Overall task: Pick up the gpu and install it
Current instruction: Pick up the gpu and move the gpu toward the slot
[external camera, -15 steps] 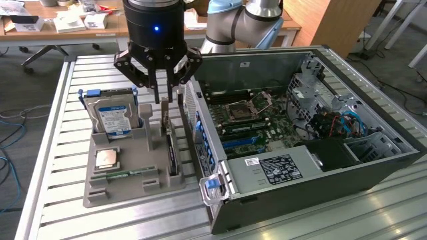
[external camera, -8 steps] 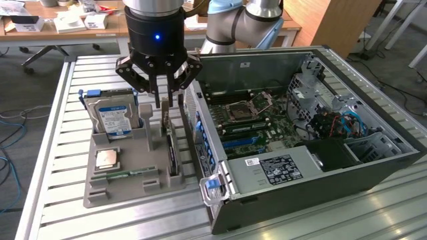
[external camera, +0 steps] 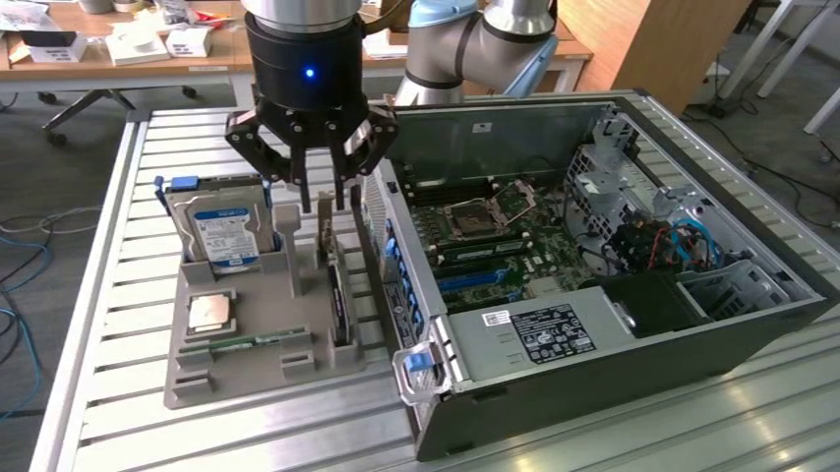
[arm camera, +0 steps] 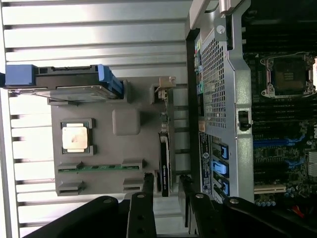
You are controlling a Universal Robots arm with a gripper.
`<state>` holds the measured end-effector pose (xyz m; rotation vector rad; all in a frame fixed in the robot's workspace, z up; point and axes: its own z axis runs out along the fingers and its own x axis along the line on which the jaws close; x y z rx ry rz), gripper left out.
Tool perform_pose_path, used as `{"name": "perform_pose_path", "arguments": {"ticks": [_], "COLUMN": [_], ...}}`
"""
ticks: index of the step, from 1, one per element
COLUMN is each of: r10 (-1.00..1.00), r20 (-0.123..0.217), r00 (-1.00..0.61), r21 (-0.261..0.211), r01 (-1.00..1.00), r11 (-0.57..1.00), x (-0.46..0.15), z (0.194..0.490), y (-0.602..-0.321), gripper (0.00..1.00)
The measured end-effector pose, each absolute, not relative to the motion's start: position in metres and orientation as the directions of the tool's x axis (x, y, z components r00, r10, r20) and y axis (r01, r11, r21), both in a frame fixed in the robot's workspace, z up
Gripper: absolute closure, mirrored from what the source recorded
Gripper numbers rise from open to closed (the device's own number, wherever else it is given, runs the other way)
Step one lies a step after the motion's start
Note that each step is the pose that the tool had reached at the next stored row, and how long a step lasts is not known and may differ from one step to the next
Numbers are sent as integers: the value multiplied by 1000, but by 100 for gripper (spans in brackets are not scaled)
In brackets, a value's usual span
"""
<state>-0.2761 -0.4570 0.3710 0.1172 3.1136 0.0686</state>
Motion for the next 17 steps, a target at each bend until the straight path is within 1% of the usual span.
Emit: {"name": "perform_pose_path", "arguments": {"ticks": [1, 2, 3, 8, 17], "r10": [76, 76, 76, 76, 76], "r20": [-23, -23, -23, -23, -23], "r00": [-997, -997, -997, -997, -997], "r21": [45, 45, 45, 45, 45], "r01": [75, 75, 75, 75, 75], "r11": [996, 996, 996, 996, 996], "x": [-276, -276, -276, -276, -276], "z": [371, 371, 371, 368, 352], "y": [-457, -457, -457, -457, -457], "gripper": [64, 64, 57, 57, 57]}}
